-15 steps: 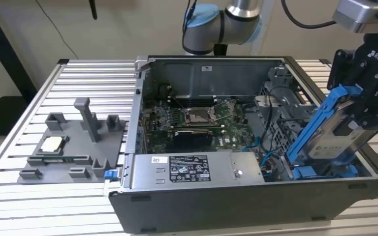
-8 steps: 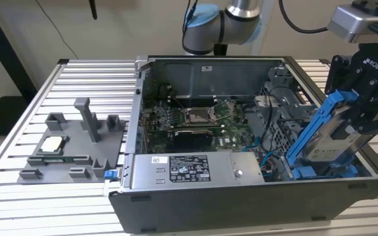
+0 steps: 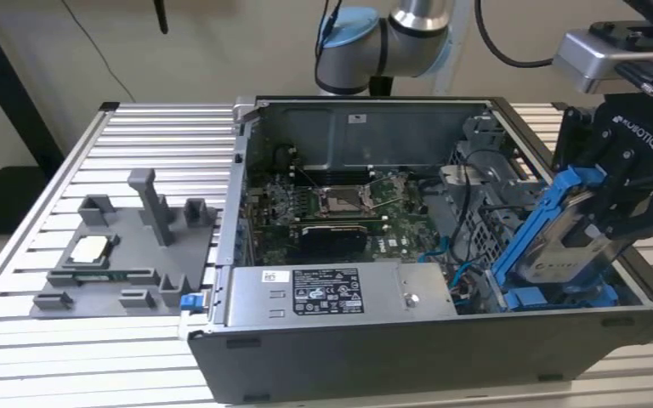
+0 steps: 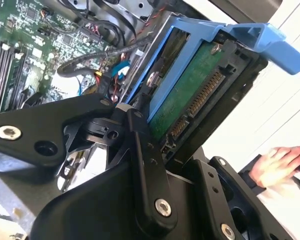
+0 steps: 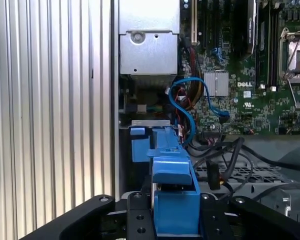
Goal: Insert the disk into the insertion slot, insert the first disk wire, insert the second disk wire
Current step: 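Insert the disk into the insertion slot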
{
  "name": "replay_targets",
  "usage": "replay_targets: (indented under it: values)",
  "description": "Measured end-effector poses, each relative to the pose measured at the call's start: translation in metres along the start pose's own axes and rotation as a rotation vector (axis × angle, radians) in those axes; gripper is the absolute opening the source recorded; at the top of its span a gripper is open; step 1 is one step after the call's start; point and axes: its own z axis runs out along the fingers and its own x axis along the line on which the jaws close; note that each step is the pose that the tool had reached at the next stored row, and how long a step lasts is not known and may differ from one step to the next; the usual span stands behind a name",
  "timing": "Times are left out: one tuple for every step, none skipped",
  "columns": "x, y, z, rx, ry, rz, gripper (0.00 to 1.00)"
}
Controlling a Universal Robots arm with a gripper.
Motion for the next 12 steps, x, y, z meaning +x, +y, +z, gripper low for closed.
replay_targets:
  values:
    - [-0.0004, 0.0001, 0.002, 0.0006, -0.0002, 0.0, 0.33]
    - [-0.0009, 0.0, 0.0039, 0.0011, -0.0002, 0.0, 0.33]
    - [-0.0012, 0.0, 0.0056, 0.0016, -0.0001, 0.0, 0.33]
    - [-0.0015, 0.0, 0.0073, 0.002, 0.0002, 0.0, 0.33]
    - [-0.0018, 0.0, 0.009, 0.0024, 0.0003, 0.0, 0.33]
    - [-0.0021, 0.0, 0.0107, 0.0026, 0.0003, 0.0, 0.33]
    - [-0.0022, -0.0001, 0.0119, 0.0027, 0.0001, 0.0, 0.33]
    - [-0.0023, -0.0001, 0.0124, 0.0027, 0.0001, 0.0, 0.33]
    - [-0.0022, -0.0001, 0.0125, 0.0027, -0.0001, 0.0, 0.33]
    - [-0.0022, -0.0001, 0.0126, 0.0027, -0.0002, 0.0, 0.33]
    - [-0.0023, -0.0001, 0.0126, 0.0028, -0.0004, 0.0, 0.33]
    - [-0.0023, -0.0001, 0.0126, 0.0028, -0.0003, 0.0, 0.34]
